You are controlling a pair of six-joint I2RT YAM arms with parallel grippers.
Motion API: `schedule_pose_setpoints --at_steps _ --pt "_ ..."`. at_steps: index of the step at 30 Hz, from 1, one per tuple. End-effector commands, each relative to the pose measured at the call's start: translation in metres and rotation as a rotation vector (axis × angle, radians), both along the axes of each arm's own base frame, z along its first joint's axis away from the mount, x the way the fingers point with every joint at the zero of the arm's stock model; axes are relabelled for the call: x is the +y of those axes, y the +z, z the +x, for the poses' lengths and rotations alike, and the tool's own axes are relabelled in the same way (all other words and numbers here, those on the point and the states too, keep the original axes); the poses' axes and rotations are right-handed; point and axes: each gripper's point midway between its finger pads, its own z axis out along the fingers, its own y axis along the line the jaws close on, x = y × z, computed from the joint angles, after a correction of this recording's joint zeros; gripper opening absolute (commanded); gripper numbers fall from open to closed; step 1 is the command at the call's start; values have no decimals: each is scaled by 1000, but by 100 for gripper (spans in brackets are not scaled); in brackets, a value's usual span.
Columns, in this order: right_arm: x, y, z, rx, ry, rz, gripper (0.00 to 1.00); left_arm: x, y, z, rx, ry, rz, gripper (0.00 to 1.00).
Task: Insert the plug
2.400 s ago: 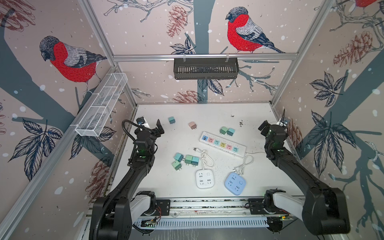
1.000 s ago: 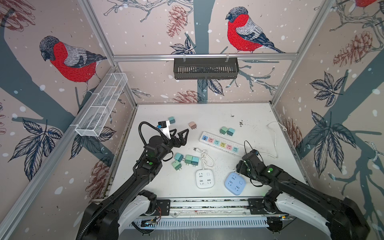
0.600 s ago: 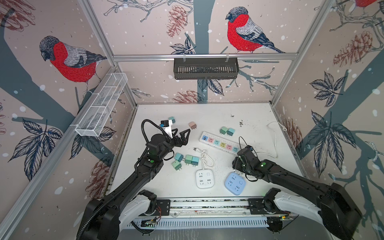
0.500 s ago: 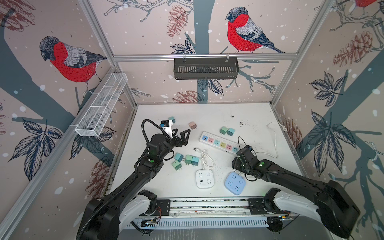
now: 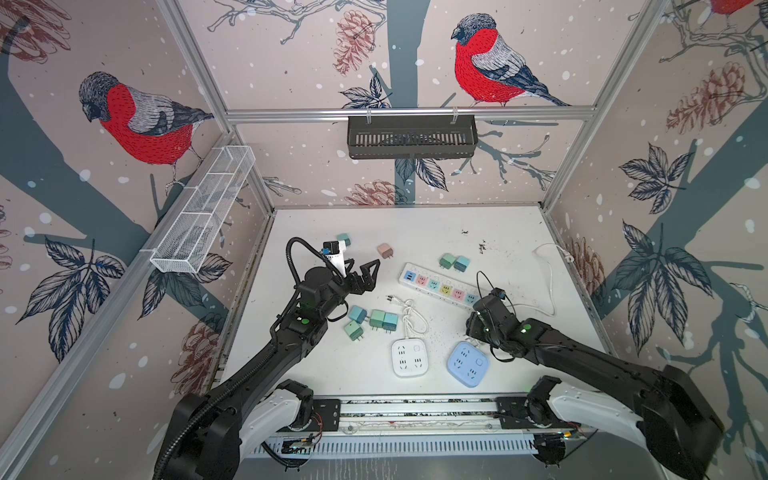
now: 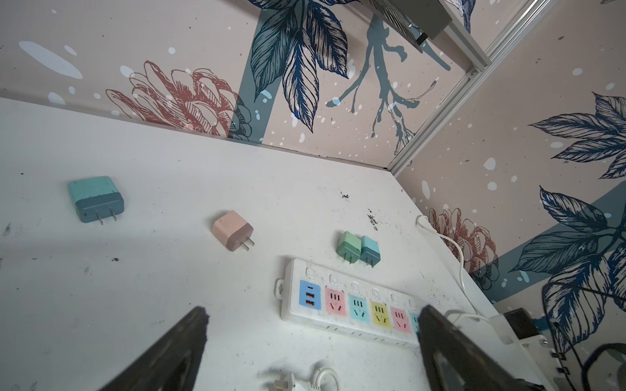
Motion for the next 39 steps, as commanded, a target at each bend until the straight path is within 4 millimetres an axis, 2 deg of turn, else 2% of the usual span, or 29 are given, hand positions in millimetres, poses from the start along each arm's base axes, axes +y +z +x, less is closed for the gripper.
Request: schedule_pose_setpoints --at_steps 1,4,8,11,15,20,26,33,36,39 --pt "-23 4 -11 -16 -75 -24 63 2 3 4 -12 20 7 96" --pt "-27 4 -16 -57 -97 35 64 9 1 7 2 64 29 97" --pt "-33 -6 -20 -58 -123 52 65 12 2 5 -8 74 18 96" --pt "-35 -6 -18 -67 -140 52 69 10 4 5 -18 63 7 97" --pt "-22 -12 -12 -89 -113 123 70 7 4 9 0 60 5 97" --pt "-29 -25 -7 -63 -139 90 68 3 0 11 20 44 -2 96" --pt "-28 -26 -6 -25 -100 61 48 2 0 11 20 44 -14 96" --pt "-33 -37 -1 -11 -57 -22 22 2 -5 12 43 47 -3 96" --pt "-29 -36 7 -5 -31 -34 14 2 -6 13 45 45 3 96" --pt "-19 -35 17 -25 5 -13 11 3 -6 15 53 54 12 96"
